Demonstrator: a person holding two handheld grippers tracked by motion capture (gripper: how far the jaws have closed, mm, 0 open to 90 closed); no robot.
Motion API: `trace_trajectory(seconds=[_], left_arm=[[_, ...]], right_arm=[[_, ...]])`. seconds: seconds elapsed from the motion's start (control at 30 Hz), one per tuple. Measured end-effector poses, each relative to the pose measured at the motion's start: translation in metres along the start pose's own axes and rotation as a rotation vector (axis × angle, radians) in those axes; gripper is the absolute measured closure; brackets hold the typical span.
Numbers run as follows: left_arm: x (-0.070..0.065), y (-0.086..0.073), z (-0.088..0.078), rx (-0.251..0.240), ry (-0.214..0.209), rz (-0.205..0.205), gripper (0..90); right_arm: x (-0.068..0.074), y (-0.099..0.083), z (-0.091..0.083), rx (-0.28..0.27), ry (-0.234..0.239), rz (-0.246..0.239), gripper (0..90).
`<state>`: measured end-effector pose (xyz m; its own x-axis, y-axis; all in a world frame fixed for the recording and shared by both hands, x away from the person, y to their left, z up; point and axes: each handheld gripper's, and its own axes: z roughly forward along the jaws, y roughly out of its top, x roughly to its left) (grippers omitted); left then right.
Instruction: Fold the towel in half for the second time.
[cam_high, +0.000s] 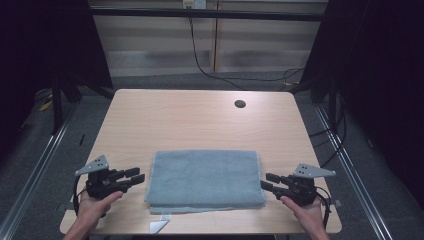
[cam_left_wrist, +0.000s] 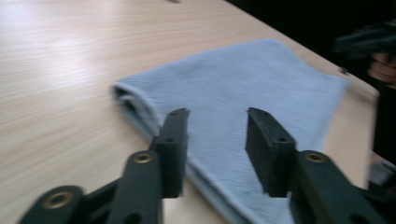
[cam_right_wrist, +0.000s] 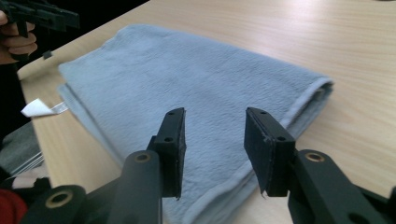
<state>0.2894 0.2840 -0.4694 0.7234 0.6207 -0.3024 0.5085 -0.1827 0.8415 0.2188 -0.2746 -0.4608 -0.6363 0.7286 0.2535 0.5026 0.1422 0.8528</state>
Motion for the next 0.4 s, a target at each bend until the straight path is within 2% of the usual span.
trace_trajectory(seconds=[0.07,0.17,0.23,0.27,0.33,0.4], left_arm=[[0.012,0.000,0.004,0.018,0.071,-0.036,46.3],[0.023,-0.001,0.008,0.041,0.153,-0.014,39.6],[0.027,-0.005,0.008,0.026,0.133,-0.055,36.6],[0.026,-0.007,0.008,0.032,0.129,-0.048,34.6],[0.022,-0.007,0.007,0.041,0.152,-0.029,32.7],[0.018,-0.006,0.005,0.024,0.132,-0.028,29.6]], right_arm=[[-0.006,0.004,0.000,-0.010,-0.050,0.007,54.4],[-0.014,0.007,-0.001,-0.031,-0.089,0.025,49.1],[-0.017,0.006,-0.002,-0.034,-0.100,0.029,47.5],[-0.018,0.005,-0.003,-0.039,-0.114,0.029,44.9],[-0.020,0.001,-0.004,-0.039,-0.132,0.036,43.7],[-0.022,-0.003,-0.004,-0.031,-0.160,0.041,38.5]])
